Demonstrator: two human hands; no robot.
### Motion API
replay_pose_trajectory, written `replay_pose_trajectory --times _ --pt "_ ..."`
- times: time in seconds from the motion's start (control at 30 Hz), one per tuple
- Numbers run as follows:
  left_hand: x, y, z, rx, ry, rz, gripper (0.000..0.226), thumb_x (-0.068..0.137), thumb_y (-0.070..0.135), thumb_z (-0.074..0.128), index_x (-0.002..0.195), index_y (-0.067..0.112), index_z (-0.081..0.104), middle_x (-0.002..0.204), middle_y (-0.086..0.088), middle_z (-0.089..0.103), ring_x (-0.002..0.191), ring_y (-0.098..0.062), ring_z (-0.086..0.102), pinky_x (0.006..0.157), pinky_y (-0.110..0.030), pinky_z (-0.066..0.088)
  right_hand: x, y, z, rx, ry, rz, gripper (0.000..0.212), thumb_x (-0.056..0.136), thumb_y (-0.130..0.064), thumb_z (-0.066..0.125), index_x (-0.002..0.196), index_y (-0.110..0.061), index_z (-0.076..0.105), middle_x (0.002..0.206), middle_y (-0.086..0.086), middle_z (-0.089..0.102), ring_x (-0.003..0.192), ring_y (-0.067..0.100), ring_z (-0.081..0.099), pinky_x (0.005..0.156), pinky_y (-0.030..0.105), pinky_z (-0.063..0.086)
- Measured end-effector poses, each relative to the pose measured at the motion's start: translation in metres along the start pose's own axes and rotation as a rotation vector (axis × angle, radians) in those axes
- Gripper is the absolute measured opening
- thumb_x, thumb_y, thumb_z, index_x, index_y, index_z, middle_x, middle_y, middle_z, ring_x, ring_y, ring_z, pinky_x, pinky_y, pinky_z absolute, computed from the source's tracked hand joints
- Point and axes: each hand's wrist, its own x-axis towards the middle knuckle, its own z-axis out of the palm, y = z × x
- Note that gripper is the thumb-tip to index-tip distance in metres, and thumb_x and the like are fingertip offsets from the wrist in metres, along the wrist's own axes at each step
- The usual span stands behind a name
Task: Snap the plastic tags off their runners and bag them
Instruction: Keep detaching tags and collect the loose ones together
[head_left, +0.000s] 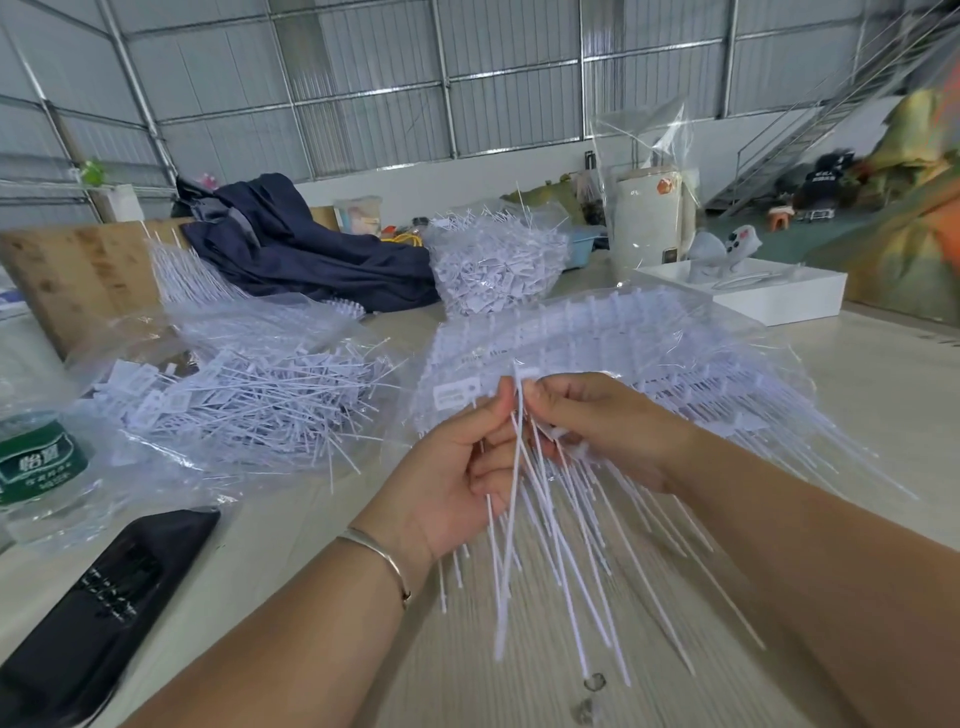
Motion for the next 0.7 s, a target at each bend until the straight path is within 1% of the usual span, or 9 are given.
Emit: replay_pose_trajectory --times 0.03,0.1,0.2,0.27,0.33,0.43,0.53,0.6,0.7 --pt "0.001 0.000 0.000 -0.002 0.029 0.016 0.035 0.081 0.030 0.069 0.107 0.009 0.062 0.069 0.004 0.027 0.038 -0.003 0.022 0.033 -0.013 0.014 0.000 -0.001 0.000 -0.011 0.026 -0.003 0.074 0.070 -0.064 0.058 0.087 0.008 0.057 0.060 0.003 0.054 0.059 0.018 0.043 0.054 0.019 0.036" --pt "0.002 0.002 -0.001 0.032 0.110 0.061 0.026 0.082 0.030 0.069 0.096 0.010 0.060 0.071 0.001 0.043 0.042 -0.002 0.026 0.033 -0.014 0.016 0.001 -0.003 -0.001 -0.036 0.108 -0.015 0.056 0.071 -0.061 0.063 0.069 -0.005 0.056 0.056 0.001 0.051 0.052 0.011 0.043 0.053 0.018 0.037" --pt "0.001 0.006 -0.005 0.040 0.254 0.082 0.019 0.088 0.028 0.064 0.079 0.015 0.054 0.069 -0.001 0.057 0.044 -0.005 0.037 0.032 -0.015 0.019 0.003 -0.002 -0.008 -0.043 0.226 -0.016 0.038 0.076 -0.042 0.075 0.062 -0.015 0.054 0.057 0.001 0.049 0.050 0.009 0.041 0.053 0.017 0.035" --pt "0.000 0.010 -0.009 0.003 0.318 0.066 0.019 0.094 0.024 0.057 0.079 0.015 0.050 0.058 0.000 0.055 0.038 -0.005 0.035 0.029 -0.014 0.018 0.003 -0.002 -0.014 -0.024 0.256 -0.007 0.028 0.082 -0.023 0.073 0.064 -0.014 0.055 0.057 0.002 0.050 0.053 0.012 0.042 0.056 0.023 0.035" --pt "-0.001 0.014 -0.013 -0.006 0.339 0.062 0.019 0.097 0.022 0.053 0.080 0.016 0.047 0.052 0.003 0.047 0.035 -0.005 0.029 0.028 -0.014 0.017 0.004 -0.002 -0.017 0.004 0.262 -0.014 0.021 0.085 -0.012 0.068 0.068 -0.009 0.057 0.058 0.004 0.051 0.054 0.014 0.042 0.057 0.025 0.034" --pt "0.000 0.016 -0.017 0.073 0.348 0.079 0.018 0.090 0.020 0.061 0.077 0.018 0.050 0.054 0.007 0.038 0.038 -0.004 0.024 0.030 -0.014 0.015 0.004 -0.001 -0.017 -0.056 0.282 -0.048 0.017 0.086 -0.007 0.064 0.071 -0.006 0.058 0.055 0.001 0.051 0.052 0.011 0.044 0.053 0.017 0.035" --pt "0.002 0.015 -0.020 0.183 0.413 0.106 0.015 0.079 0.011 0.071 0.078 0.015 0.057 0.057 0.006 0.036 0.043 -0.004 0.020 0.032 -0.014 0.014 0.004 0.001 -0.015 -0.160 0.289 -0.053 0.016 0.088 -0.007 0.059 0.073 -0.003 0.060 0.054 -0.003 0.052 0.048 0.006 0.044 0.049 0.011 0.036" --pt "0.003 0.013 -0.021 0.197 0.450 0.079 0.010 0.086 0.009 0.067 0.081 0.012 0.058 0.058 0.003 0.042 0.042 -0.005 0.025 0.032 -0.014 0.016 0.003 0.001 -0.013 -0.196 0.274 -0.047 0.019 0.090 -0.007 0.056 0.072 -0.003 0.060 0.055 -0.002 0.052 0.046 0.004 0.042 0.048 0.011 0.035" --pt "0.003 0.010 -0.020 0.150 0.452 0.047 0.010 0.092 0.011 0.063 0.084 0.009 0.058 0.062 -0.003 0.049 0.044 -0.007 0.038 0.031 -0.014 0.025 0.003 0.001 -0.013 -0.226 0.260 -0.039 0.023 0.089 -0.008 0.055 0.067 -0.010 0.059 0.055 -0.003 0.052 0.048 0.007 0.042 0.049 0.014 0.035"
